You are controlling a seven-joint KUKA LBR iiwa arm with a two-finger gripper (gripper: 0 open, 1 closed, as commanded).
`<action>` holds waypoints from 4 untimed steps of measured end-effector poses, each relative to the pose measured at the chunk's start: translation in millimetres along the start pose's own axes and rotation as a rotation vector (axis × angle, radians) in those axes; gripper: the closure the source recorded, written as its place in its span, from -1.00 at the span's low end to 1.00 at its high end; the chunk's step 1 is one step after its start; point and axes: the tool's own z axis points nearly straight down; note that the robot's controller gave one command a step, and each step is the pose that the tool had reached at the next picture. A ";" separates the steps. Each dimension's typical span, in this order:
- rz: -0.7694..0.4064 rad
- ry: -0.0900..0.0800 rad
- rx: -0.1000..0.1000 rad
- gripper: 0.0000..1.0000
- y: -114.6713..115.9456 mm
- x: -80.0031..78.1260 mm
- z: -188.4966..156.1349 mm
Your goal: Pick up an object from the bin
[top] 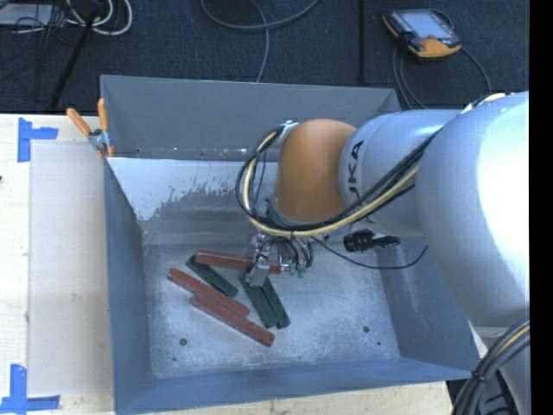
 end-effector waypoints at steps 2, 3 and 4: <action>0.055 0.003 0.001 1.00 0.5 3.5 -109.1; 0.160 0.007 0.002 -1.00 69.4 36.3 -56.4; 0.160 0.006 0.002 -1.00 68.9 35.9 -57.0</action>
Offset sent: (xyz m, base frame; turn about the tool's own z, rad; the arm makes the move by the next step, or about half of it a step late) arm 0.0000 0.0000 0.0000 0.0000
